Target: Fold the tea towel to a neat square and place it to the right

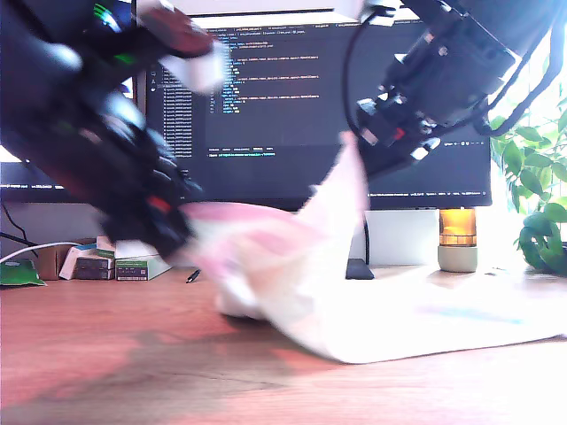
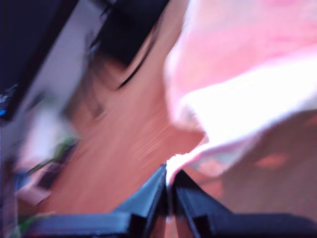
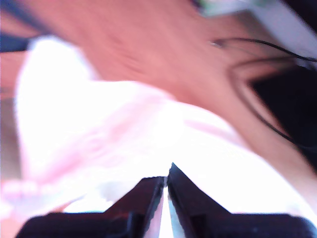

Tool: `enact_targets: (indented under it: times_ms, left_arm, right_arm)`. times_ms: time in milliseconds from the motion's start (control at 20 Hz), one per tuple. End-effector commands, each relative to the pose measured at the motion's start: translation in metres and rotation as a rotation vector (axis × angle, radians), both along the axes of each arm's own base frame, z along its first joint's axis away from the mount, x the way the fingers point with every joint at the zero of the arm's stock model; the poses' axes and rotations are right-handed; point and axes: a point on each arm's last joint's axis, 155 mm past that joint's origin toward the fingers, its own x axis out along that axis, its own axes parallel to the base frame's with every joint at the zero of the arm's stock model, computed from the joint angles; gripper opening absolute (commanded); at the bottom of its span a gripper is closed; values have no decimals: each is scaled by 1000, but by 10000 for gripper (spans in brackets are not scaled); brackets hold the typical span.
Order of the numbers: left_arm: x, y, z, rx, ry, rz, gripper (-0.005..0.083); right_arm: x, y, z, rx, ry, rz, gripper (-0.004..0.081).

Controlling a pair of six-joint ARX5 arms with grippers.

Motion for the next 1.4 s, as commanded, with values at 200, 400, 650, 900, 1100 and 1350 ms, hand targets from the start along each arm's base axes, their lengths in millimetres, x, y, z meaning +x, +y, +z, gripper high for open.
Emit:
enact_targets:
  times_ms: [200, 400, 650, 900, 1100, 1350]
  left_arm:
    - [21, 9, 62, 52, -89, 23, -24]
    - [28, 14, 91, 75, -101, 42, -24]
    - [23, 12, 103, 82, -76, 12, -24]
    - [10, -11, 89, 26, 13, -113, -24]
    - [4, -24, 99, 7, 46, -178, -24]
    - [6, -40, 115, -20, 62, -223, -24]
  right_arm:
    - [-21, 17, -9, 4, 59, 39, -11]
    - [-25, 11, -17, -24, 88, 28, -11]
    - [-28, 5, -26, -54, 120, 20, -11]
    - [-30, 3, -29, -70, 126, 27, 182]
    - [-43, -10, -46, -193, 138, 96, 247]
    - [-59, 1, -36, -115, 203, 67, 268]
